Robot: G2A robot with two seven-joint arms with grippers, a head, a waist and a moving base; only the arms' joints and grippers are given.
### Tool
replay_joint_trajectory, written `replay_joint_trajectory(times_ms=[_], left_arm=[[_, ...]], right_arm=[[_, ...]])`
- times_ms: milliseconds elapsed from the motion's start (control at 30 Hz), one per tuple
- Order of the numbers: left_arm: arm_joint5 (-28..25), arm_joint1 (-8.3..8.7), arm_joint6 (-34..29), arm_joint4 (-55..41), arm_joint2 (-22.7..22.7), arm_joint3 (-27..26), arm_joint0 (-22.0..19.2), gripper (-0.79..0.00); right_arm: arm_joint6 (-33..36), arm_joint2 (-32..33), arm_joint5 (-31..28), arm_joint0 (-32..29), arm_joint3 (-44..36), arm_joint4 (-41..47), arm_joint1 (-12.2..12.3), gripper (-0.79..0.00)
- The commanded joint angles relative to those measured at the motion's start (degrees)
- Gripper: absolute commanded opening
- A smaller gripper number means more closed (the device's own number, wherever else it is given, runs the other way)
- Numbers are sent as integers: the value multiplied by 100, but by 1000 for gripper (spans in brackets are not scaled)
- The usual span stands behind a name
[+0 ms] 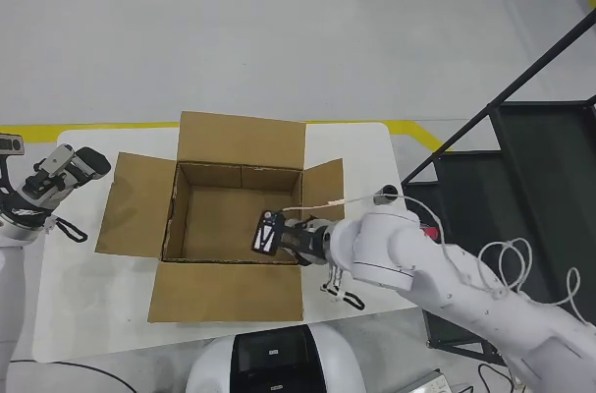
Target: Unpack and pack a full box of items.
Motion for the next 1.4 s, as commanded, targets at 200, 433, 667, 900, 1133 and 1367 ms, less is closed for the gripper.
replay_joint_trajectory(times_ms=[200,433,667,900,1133,1367], left_arm=[[0,0,0,0,0,0,0,0],[0,0,0,0,0,0,0,0],[0,0,0,0,0,0,0,0],[0,0,0,0,0,0,0,0],[0,0,0,0,0,0,0,0],[0,0,0,0,0,0,0,0]], right_arm=[[-271,-927,575,921,1370,262,-605,-785],[-255,-1355,606,1421,2354,521,-1030,-785],[-357,-1770,673,1789,3368,663,-1501,-785],[-583,-2144,662,2023,4454,785,-2033,-785],[-777,-2356,654,2185,5317,818,-2514,-785],[-932,-2481,507,2227,6118,875,-2920,-785]])
